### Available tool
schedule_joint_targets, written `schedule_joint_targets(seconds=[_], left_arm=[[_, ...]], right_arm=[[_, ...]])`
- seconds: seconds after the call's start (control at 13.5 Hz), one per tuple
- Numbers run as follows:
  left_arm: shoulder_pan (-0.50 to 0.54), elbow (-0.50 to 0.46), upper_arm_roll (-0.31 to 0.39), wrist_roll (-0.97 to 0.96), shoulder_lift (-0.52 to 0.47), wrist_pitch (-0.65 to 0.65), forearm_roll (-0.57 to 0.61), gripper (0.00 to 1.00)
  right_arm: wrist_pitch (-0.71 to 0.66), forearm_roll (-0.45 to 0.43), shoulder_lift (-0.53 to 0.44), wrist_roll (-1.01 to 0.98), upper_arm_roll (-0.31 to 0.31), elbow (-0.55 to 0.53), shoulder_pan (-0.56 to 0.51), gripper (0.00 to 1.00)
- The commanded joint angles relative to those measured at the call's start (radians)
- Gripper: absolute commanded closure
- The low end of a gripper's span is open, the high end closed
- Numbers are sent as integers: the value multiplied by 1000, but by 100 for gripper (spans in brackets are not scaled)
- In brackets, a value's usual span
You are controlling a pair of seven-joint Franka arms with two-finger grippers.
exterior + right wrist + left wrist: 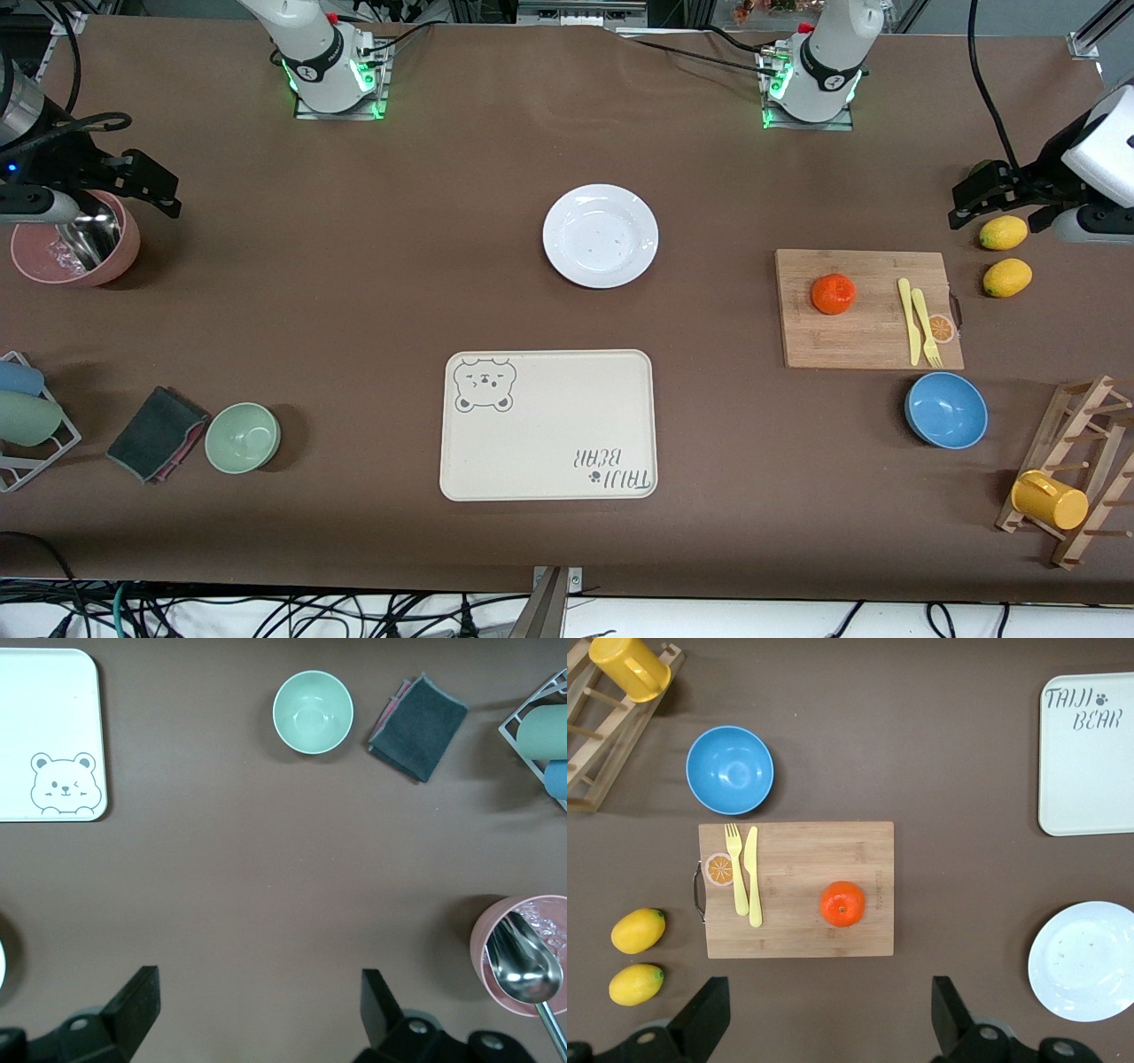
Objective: Place orange and plate with both arms
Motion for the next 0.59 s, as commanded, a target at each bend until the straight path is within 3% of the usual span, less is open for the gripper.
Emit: schedule_joint_targets(seconds=[0.0,0.52], left_arm=[[0,21,-6,-33,4,-22,10,0],[1,21,-5,-35,2,-46,10,0]], right_arm=[[-20,17,-5,-2,1,13,0,0],[-30,41,-5,3,-1,13,0,0]])
